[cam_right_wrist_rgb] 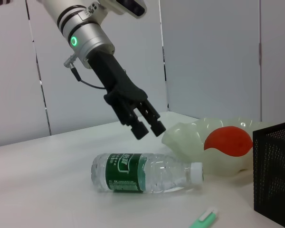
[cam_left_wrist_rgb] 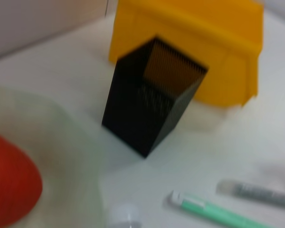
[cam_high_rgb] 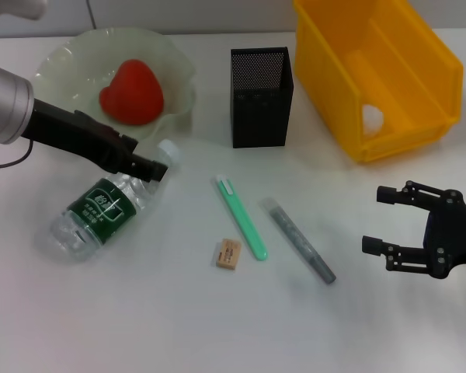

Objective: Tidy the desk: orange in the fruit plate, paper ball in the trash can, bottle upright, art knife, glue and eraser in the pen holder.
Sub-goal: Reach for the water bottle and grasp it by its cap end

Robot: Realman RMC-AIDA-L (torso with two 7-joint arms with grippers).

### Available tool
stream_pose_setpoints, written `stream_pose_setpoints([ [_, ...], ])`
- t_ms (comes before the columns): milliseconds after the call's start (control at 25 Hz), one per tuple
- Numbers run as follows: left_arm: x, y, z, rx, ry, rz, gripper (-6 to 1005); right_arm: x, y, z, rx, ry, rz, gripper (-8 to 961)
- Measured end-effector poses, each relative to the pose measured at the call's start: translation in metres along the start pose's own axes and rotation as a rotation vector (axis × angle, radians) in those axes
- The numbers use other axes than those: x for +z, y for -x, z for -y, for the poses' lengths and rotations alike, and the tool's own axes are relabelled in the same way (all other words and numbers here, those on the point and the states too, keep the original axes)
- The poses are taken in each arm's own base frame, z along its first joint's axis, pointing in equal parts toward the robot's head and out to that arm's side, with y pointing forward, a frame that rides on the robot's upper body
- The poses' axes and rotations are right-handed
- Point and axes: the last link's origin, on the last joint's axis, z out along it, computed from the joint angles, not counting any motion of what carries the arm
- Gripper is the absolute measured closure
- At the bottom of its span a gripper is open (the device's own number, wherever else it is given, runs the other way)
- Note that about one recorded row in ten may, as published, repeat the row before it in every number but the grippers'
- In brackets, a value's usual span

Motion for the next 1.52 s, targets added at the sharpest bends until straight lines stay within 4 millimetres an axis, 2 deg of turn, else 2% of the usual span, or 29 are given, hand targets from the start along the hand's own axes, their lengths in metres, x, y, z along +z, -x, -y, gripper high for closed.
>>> stream_pose_setpoints([
  [280, 0.005, 0.000, 0.001, 0.007, -0.036, 0.077, 230, 0.001, 0.000, 0.000, 0.001, 0.002, 0.001, 136],
  [400, 0.007, 0.004, 0.008, -0.006, -0.078, 0.113, 230, 0.001, 0.000, 0.000, 0.003, 0.002, 0.002, 136],
  [880, 0.023, 0.011, 0.014, -0.016, -0.093, 0.151, 230, 0.001, 0.001, 0.000, 0.002, -0.001, 0.008, 137],
  [1520, 0.052, -0.005, 0.002, 0.081, -0.081, 0.153, 230, 0.002, 0.000, -0.001, 0.015, -0.008, 0.015, 137],
])
